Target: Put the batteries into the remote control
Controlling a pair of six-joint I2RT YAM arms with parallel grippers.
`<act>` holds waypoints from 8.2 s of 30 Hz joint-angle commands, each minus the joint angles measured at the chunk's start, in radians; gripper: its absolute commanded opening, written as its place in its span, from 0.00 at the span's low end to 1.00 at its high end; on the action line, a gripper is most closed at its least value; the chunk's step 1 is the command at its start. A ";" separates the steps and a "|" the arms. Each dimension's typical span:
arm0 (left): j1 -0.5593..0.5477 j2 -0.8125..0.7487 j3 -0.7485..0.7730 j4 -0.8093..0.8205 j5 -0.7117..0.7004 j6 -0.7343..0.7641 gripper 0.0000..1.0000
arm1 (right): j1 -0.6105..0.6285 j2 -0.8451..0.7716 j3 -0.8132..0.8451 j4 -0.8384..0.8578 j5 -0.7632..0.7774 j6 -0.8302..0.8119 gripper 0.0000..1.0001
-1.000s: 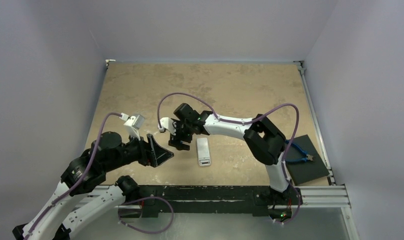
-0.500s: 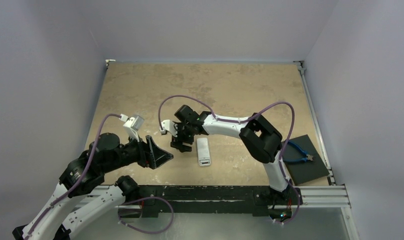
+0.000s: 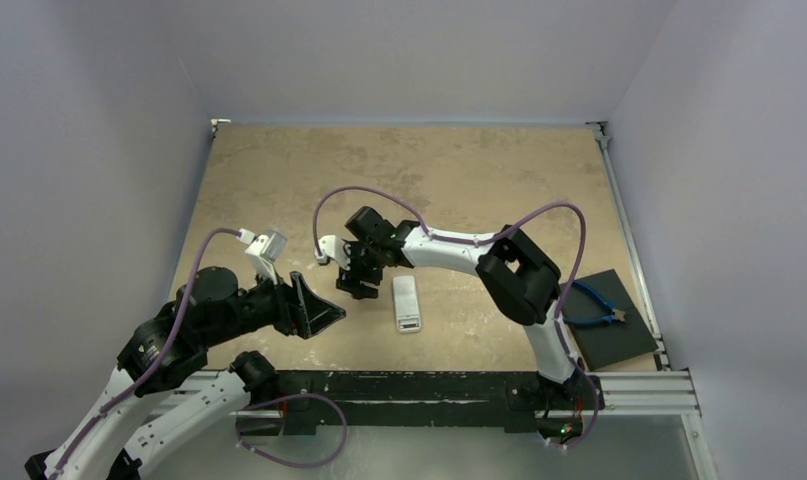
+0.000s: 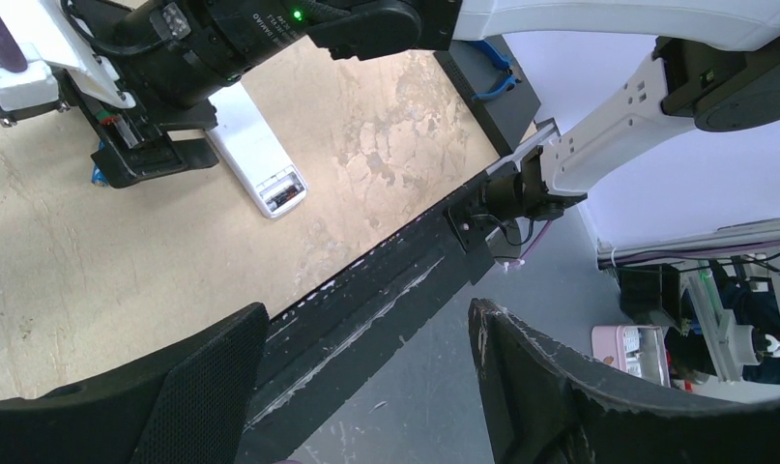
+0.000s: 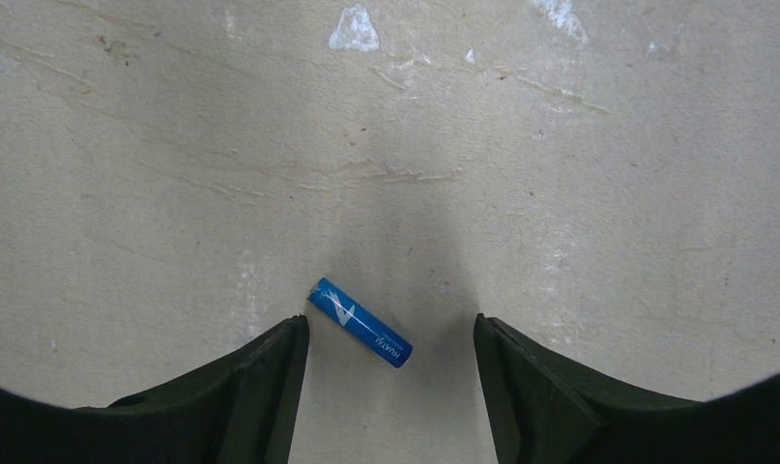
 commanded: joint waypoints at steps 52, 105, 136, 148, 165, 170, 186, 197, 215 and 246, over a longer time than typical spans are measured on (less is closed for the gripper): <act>0.000 -0.012 -0.094 0.052 -0.028 -0.106 0.76 | 0.041 -0.249 -0.316 0.125 0.045 0.255 0.00; 0.000 0.055 -0.288 0.111 -0.270 -0.213 0.72 | 0.099 -0.529 -0.475 -0.218 0.273 0.195 0.00; 0.000 0.019 -0.293 0.061 -0.301 -0.236 0.72 | 0.142 -0.394 -0.379 -0.200 0.264 0.184 0.09; -0.001 0.011 -0.299 0.058 -0.291 -0.242 0.72 | 0.147 -0.373 -0.363 -0.190 0.276 0.209 0.26; 0.000 0.023 -0.318 0.085 -0.267 -0.244 0.72 | 0.147 -0.470 -0.384 -0.147 0.347 0.309 0.31; 0.000 0.033 -0.324 0.096 -0.257 -0.242 0.72 | 0.144 -0.521 -0.405 -0.126 0.419 0.416 0.32; 0.000 0.148 -0.401 0.265 -0.180 -0.235 0.72 | 0.124 -0.704 -0.520 -0.043 0.630 0.786 0.22; -0.003 0.318 -0.487 0.496 -0.053 -0.227 0.72 | 0.120 -0.935 -0.709 0.054 0.734 1.131 0.39; -0.002 0.552 -0.533 0.755 0.019 -0.214 0.69 | 0.115 -0.876 -0.819 0.172 0.541 1.303 0.21; -0.002 0.778 -0.539 0.973 0.042 -0.192 0.37 | 0.115 -0.749 -0.848 0.234 0.571 1.429 0.24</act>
